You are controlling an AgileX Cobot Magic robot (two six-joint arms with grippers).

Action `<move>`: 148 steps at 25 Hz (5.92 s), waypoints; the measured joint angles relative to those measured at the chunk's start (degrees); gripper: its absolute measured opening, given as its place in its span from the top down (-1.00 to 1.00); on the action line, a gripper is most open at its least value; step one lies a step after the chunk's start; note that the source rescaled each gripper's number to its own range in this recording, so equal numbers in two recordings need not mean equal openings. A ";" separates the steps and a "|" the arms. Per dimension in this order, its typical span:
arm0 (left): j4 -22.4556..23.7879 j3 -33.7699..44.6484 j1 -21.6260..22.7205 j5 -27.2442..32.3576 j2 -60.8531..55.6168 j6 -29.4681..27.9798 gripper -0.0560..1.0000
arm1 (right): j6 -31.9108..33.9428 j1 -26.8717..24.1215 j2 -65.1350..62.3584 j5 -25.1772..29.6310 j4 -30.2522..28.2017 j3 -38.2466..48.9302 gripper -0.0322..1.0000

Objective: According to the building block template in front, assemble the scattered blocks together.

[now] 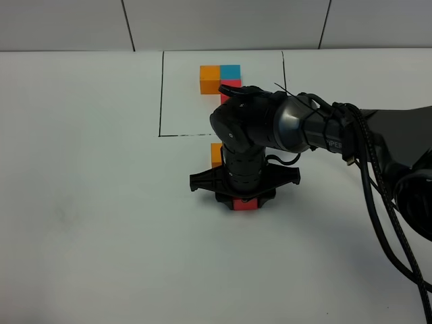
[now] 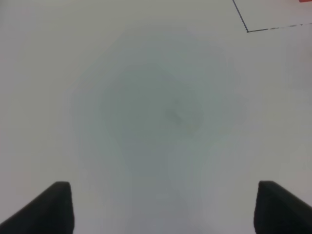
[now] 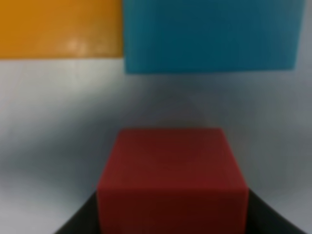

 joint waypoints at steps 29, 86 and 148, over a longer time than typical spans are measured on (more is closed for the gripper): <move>0.05 0.00 0.00 0.05 0.00 0.06 -0.46 | 2.46 -0.99 0.46 -4.31 -3.85 0.00 0.93; 0.05 0.00 0.00 0.01 0.00 0.01 -0.46 | -11.49 -3.21 -11.68 2.83 -3.59 0.10 -0.99; 0.05 0.00 0.00 0.01 0.00 -0.05 -0.46 | -50.30 -43.75 -100.03 6.82 10.77 53.44 -0.99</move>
